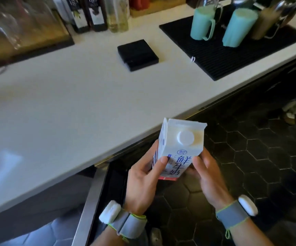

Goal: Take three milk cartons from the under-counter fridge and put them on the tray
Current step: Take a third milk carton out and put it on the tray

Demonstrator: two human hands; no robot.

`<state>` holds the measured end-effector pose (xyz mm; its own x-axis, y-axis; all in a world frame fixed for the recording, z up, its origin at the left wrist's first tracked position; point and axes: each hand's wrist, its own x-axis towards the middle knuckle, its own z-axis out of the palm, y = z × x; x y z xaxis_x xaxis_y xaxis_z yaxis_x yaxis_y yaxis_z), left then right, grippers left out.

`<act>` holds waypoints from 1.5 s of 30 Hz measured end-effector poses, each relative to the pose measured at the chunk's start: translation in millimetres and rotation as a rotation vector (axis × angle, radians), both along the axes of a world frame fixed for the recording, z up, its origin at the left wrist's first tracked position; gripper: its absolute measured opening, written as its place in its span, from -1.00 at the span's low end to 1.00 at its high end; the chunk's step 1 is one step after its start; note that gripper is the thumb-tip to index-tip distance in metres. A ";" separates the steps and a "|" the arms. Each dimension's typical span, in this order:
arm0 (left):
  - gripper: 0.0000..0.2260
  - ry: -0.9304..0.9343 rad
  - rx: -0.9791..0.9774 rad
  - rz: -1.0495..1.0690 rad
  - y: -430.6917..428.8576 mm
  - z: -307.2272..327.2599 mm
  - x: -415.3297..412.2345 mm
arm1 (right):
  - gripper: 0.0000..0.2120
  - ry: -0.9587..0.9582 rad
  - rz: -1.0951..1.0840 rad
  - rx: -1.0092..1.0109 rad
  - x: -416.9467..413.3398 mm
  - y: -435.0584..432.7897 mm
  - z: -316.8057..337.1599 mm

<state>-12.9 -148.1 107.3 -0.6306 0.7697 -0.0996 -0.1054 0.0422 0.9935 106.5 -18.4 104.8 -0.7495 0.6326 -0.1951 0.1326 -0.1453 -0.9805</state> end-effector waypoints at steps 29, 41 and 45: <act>-0.72 0.123 0.060 0.544 -316.6 165.8 -160.8 | -0.49 0.147 0.562 0.151 -248.8 -266.6 170.3; -0.56 0.057 -0.013 0.552 -465.8 136.5 -334.3 | -0.29 0.087 0.496 0.088 -417.0 -423.2 142.9; -0.54 0.035 -0.035 0.606 -491.8 119.6 -384.2 | -0.38 0.075 0.502 0.095 -468.5 -452.0 133.7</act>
